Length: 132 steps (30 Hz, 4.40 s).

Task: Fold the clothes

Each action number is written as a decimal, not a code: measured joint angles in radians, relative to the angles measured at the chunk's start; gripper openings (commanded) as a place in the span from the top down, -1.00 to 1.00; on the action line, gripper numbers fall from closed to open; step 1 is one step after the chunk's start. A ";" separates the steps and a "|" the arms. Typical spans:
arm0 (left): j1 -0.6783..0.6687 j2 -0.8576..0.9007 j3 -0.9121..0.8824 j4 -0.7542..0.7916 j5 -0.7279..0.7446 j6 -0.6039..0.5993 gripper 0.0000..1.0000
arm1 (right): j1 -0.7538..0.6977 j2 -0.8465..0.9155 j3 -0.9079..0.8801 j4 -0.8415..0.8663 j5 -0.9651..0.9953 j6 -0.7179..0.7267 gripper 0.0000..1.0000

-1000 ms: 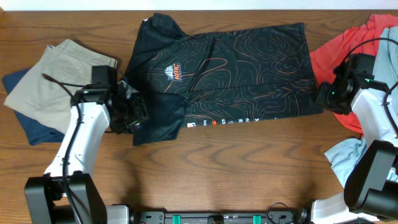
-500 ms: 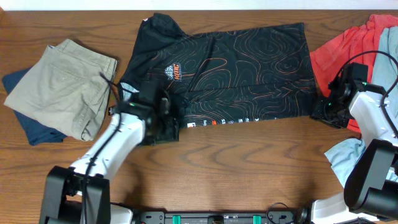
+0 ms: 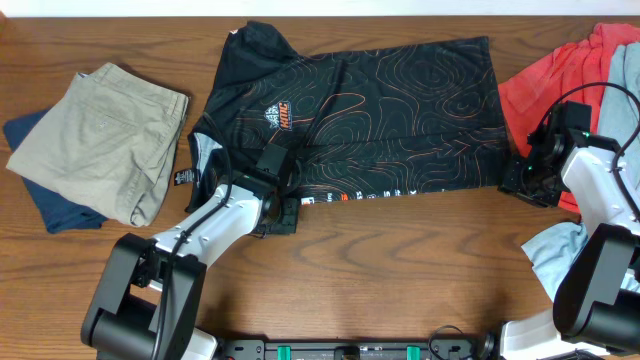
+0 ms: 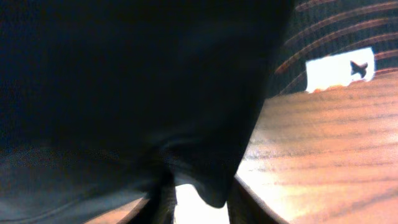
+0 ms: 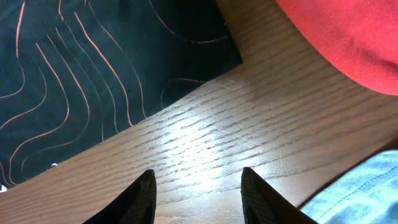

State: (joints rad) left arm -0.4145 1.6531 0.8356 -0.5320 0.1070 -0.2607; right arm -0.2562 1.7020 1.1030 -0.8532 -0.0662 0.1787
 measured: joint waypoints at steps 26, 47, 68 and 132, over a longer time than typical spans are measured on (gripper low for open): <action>0.113 -0.030 0.430 -0.267 -0.085 -0.112 -0.75 | 0.000 0.000 -0.001 -0.021 0.000 0.000 0.09; 0.398 -0.021 0.064 -0.061 -0.084 -0.356 -0.76 | 0.000 0.000 -0.001 -0.016 0.000 0.008 0.03; 0.460 -0.020 0.044 0.039 -0.127 -0.378 0.53 | 0.000 0.000 -0.001 -0.060 -0.005 0.077 0.03; 0.459 -0.124 -0.045 -0.222 -0.201 -0.366 0.88 | -0.004 0.163 0.009 0.016 0.093 0.214 0.97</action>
State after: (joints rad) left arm 0.0448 1.5288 0.7906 -0.7544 -0.0940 -0.6270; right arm -0.2604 1.8652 1.1118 -0.8368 0.0269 0.3927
